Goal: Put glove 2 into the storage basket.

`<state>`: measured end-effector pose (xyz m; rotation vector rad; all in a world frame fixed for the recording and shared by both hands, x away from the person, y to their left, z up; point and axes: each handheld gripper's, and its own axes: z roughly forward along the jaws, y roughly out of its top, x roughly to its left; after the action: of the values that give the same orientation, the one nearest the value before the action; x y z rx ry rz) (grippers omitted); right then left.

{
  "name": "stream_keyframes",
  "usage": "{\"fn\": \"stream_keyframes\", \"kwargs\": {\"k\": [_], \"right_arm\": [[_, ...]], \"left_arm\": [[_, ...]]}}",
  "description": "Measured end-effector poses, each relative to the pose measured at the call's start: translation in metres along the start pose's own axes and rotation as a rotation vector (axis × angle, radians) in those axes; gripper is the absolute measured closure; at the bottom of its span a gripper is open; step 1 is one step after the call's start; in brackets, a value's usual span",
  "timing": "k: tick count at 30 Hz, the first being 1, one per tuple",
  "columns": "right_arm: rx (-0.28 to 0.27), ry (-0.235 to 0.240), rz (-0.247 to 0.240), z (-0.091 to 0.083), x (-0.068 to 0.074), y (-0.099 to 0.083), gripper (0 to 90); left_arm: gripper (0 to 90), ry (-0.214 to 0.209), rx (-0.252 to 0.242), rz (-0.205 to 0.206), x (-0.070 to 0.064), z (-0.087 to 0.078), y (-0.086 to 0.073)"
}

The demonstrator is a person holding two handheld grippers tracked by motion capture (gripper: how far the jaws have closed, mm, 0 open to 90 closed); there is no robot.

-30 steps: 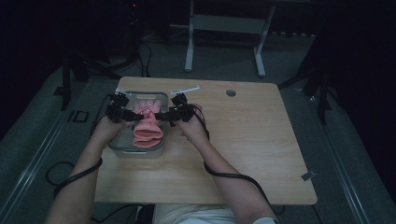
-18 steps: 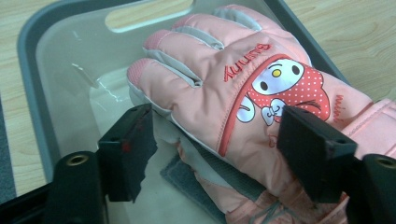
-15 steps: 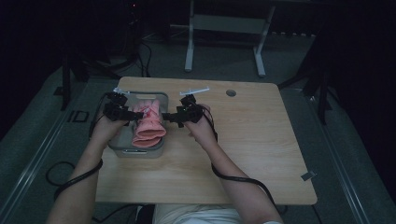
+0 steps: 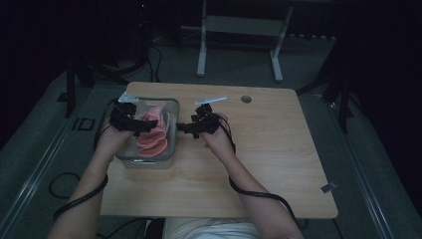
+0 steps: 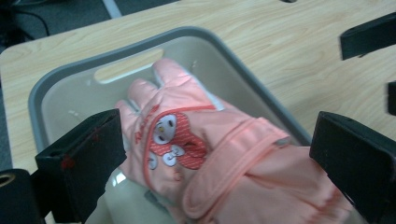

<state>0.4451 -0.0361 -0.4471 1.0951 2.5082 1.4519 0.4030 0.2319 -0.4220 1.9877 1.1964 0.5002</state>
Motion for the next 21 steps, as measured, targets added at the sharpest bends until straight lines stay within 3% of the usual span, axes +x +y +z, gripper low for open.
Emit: {"fn": "stream_keyframes", "kwargs": {"k": [5,12,18,21], "right_arm": [[-0.012,-0.007,-0.010,-0.007,-0.002,-0.003,20.7],[-0.033,-0.018,-0.032,-0.023,-0.008,-0.005,18.0],[-0.024,-0.027,-0.065,-0.037,-0.014,-0.013,17.5],[-0.026,-0.016,-0.073,-0.043,-0.018,-0.019,17.5]], "left_arm": [[2.9,-0.027,-0.050,0.057,-0.021,-0.009,0.008],[2.9,-0.113,-0.086,0.151,-0.064,-0.010,0.015],[3.0,-0.213,-0.126,0.185,-0.097,-0.007,0.012],[3.0,-0.243,-0.111,0.229,-0.113,-0.003,0.009]]}}
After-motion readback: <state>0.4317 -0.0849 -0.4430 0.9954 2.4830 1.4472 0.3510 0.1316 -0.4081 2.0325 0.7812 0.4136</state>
